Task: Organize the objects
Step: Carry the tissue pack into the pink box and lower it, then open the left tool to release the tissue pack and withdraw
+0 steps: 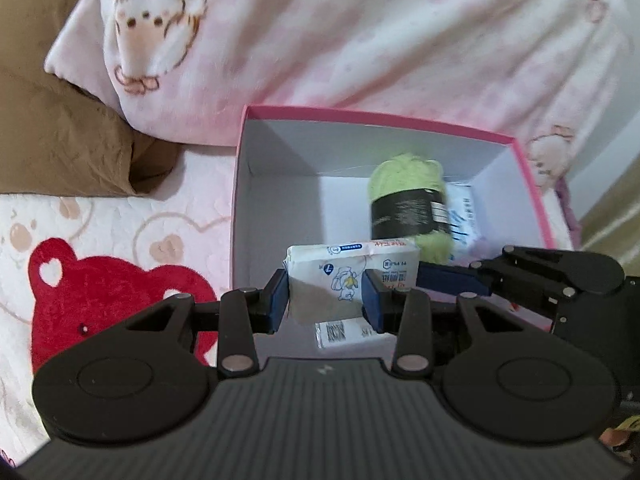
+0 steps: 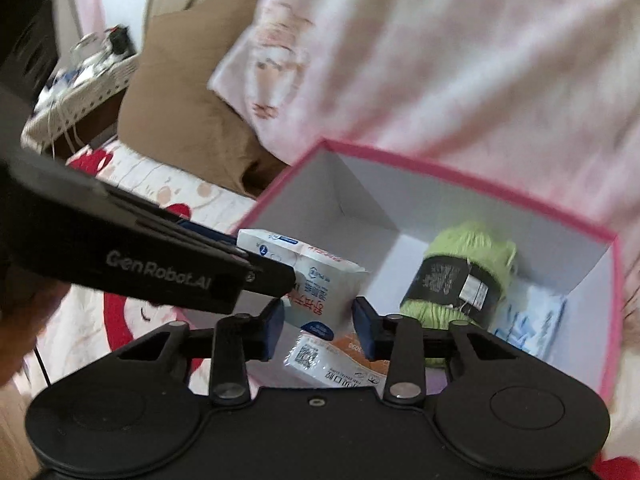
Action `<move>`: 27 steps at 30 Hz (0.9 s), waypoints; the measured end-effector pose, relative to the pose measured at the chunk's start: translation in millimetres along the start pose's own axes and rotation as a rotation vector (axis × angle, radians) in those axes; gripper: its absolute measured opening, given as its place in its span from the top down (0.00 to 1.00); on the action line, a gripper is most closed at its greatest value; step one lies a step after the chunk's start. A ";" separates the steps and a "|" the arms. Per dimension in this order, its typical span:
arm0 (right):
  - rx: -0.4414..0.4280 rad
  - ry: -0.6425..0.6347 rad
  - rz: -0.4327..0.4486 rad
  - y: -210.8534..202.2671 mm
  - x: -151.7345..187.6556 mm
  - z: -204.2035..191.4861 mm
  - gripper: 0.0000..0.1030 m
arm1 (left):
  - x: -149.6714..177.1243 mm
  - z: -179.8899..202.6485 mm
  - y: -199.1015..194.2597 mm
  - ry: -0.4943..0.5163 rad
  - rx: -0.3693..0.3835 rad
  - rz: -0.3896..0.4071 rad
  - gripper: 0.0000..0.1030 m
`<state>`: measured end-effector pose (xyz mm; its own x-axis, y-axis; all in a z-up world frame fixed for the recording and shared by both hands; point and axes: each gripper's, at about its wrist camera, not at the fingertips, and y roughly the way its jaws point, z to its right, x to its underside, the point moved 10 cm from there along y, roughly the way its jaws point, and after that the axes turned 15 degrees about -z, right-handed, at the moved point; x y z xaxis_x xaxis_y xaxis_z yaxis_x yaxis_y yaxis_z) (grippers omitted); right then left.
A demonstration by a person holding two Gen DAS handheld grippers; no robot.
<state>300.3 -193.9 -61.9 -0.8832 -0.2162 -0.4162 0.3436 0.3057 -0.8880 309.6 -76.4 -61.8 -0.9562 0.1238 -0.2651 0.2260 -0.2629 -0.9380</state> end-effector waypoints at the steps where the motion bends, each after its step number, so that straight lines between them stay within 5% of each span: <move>1: -0.016 0.019 -0.011 6.0 -1.5 5.8 0.63 | -3.2 0.0 5.9 -0.007 -0.006 -0.008 0.63; 13: -0.063 0.095 -0.110 50.5 -3.8 33.8 0.66 | -21.1 1.8 52.7 -0.031 -0.091 -0.084 0.63; 18: -0.014 0.142 -0.159 58.4 -4.5 39.6 0.70 | -24.5 8.7 59.0 -0.031 -0.098 -0.094 0.64; 27: -0.001 0.104 -0.092 49.8 1.0 35.2 0.71 | -22.5 9.1 69.9 -0.052 -0.110 -0.074 0.57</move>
<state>327.7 -211.6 -113.4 -0.9393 -0.1467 -0.3101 0.2588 0.2902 -0.9213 345.2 -106.3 -119.4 -0.9787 0.0888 -0.1851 0.1707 -0.1484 -0.9741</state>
